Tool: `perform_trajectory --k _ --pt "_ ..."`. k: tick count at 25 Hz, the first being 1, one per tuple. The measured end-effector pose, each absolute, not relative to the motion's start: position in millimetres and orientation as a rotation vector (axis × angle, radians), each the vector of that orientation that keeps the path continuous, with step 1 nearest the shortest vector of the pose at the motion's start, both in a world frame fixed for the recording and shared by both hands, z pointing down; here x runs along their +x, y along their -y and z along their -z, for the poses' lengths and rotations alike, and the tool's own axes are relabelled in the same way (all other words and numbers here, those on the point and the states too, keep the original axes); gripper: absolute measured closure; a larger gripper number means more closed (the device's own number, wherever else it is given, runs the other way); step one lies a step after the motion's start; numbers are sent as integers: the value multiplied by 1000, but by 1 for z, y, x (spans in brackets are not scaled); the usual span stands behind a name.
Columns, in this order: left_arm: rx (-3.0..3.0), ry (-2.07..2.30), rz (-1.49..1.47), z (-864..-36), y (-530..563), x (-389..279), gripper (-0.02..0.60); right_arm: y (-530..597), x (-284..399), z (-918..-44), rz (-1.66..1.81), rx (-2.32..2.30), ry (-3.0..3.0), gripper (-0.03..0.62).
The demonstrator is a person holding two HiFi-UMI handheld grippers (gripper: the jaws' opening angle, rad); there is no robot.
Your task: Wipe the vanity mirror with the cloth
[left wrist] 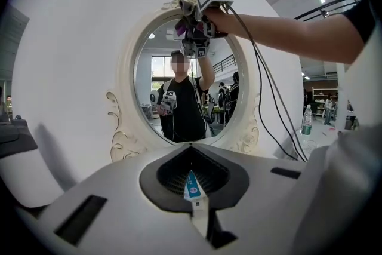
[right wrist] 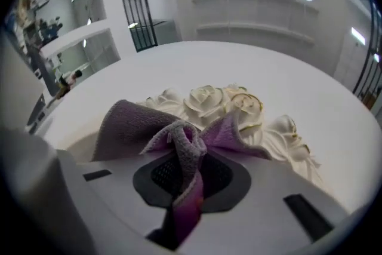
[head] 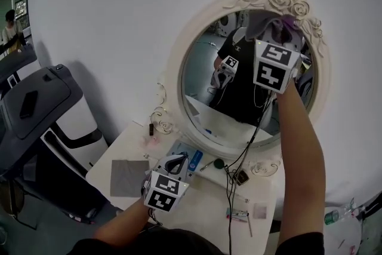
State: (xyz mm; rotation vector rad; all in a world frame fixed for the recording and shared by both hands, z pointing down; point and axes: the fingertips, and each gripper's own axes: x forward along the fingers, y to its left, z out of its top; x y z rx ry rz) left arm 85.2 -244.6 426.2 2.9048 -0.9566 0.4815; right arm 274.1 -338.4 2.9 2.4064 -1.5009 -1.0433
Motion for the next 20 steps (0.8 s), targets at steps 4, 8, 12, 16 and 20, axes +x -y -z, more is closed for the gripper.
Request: perform_trajectory --k 4,8,12,16,20 --pt "2879 939 -538 -441 248 84 581 353 256 -17 1025 2296 1509 548" --pt "2875 909 -562 -450 247 93 581 361 245 -26 999 2253 1613 549" --pt "2868 890 -584 -458 246 102 581 368 235 -56 958 2180 1688 548" --pt "2858 878 -618 -467 244 104 581 375 223 -104 911 2123 1779 549" --pt "2838 891 -647 -475 244 99 581 384 214 -144 838 2094 1848 548"
